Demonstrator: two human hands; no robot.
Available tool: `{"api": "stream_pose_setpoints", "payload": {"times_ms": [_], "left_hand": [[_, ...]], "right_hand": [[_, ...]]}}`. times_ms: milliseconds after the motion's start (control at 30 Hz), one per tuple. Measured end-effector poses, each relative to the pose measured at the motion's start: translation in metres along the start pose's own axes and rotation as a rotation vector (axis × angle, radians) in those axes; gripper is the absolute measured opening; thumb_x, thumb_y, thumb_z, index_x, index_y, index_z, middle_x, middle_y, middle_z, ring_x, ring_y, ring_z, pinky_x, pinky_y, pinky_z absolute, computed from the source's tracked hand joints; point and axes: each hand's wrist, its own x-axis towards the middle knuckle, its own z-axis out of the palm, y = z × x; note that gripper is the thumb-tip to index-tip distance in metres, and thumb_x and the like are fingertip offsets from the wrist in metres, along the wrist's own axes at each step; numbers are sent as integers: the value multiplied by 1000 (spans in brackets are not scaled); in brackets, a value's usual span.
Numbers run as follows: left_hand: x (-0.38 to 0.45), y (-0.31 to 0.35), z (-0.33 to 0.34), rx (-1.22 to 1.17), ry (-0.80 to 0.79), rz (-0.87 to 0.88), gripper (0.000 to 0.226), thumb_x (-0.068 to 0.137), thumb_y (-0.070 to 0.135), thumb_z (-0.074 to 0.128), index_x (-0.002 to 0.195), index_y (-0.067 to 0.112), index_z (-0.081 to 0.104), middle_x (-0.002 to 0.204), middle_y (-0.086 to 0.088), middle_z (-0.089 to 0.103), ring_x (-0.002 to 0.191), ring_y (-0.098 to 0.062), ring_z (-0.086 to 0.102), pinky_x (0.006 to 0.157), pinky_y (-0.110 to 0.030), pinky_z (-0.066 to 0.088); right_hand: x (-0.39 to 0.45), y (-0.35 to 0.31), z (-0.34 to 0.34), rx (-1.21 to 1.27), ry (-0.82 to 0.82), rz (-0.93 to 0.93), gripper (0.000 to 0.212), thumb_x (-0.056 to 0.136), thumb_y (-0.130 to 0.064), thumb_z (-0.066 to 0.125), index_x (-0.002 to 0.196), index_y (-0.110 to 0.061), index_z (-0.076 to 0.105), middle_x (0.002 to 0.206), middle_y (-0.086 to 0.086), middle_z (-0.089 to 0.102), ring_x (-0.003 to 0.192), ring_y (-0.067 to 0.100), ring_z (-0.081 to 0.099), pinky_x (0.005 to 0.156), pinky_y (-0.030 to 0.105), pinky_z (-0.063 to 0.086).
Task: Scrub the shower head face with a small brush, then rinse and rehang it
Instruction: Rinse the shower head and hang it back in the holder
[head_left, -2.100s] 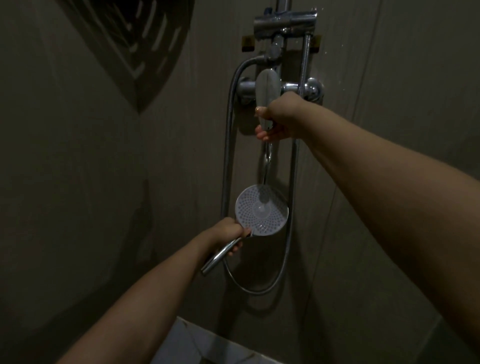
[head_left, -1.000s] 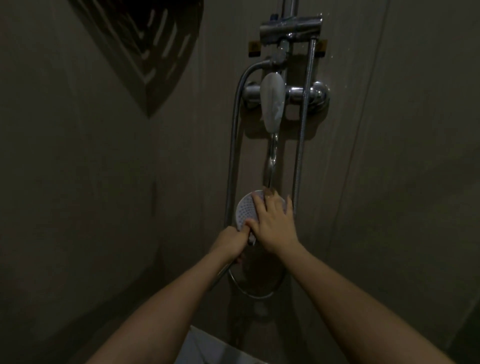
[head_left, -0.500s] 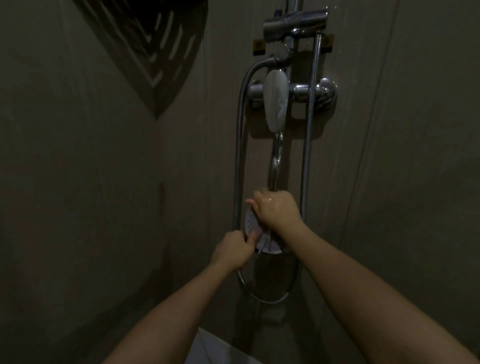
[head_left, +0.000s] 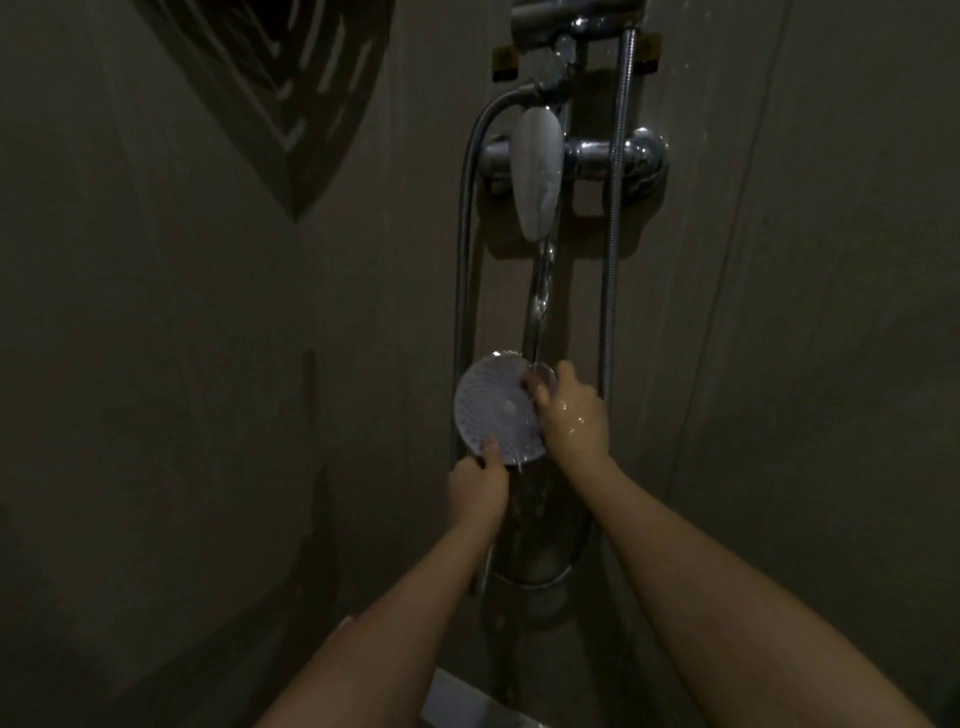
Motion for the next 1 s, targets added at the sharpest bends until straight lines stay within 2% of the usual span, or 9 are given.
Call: {"api": "stream_pose_setpoints", "payload": {"times_ms": [67,167,367,467,600,700,867,933,1000], "left_hand": [[-1,12,6,-187,39,-65,49,98,45,33,90,6,62,71,-8,62,60,-19,61,49,-22,46],[-1,19,16,-313,106,-58,53,96,49,35,90,7,66,86,-14,68,81,-30,66,68,-32,54],[-2,24,19,-548,186,-86,30,95,40,46,100,11,53,100,-8,63,94,-25,61,85,-38,49],[5,34,14,-677,198,-49,44,90,38,57,124,13,45,118,-6,59,110,-24,58,96,-38,47],[26,45,-1,-780,126,-137,66,83,49,60,135,17,34,121,-8,53,104,-27,59,89,-43,52],[36,52,-7,-917,-41,-249,69,86,65,39,135,16,45,130,-16,55,113,-34,55,93,-42,47],[33,53,-25,-1194,-240,-324,66,95,56,23,136,10,46,135,-20,51,127,-37,44,104,-46,34],[33,51,-36,-1119,-339,-315,75,89,63,32,124,1,53,121,-21,60,119,-38,51,102,-48,37],[31,52,-38,-877,-381,-258,46,94,43,44,104,1,61,95,-18,68,96,-33,61,89,-45,47]], "right_hand": [[-9,-7,7,510,-44,196,28,94,-35,49,105,-10,56,91,5,64,88,24,65,60,22,45],[-28,-18,23,1004,-240,429,23,90,-23,59,110,-12,61,104,7,67,94,19,64,79,27,52],[-37,-6,25,1068,-472,507,7,93,-23,54,95,-23,61,96,-1,68,91,14,63,81,29,50],[-39,2,31,954,-536,389,29,91,-11,56,117,-21,55,104,-3,67,95,10,64,80,24,51],[-42,18,30,730,-457,285,50,85,2,58,131,-11,45,110,4,63,89,18,66,76,25,54],[-47,31,27,292,-323,29,56,88,-3,54,138,-23,42,116,-6,55,111,14,56,96,28,45],[-45,41,33,-97,-287,-102,75,90,-2,47,145,-44,18,112,7,44,95,23,54,86,36,47],[-42,46,27,-145,-295,3,69,90,-8,48,146,-38,20,119,7,40,99,25,54,90,37,48],[-38,55,25,-123,-289,83,50,88,-12,48,137,-18,38,119,12,43,104,32,54,92,35,46]]}}
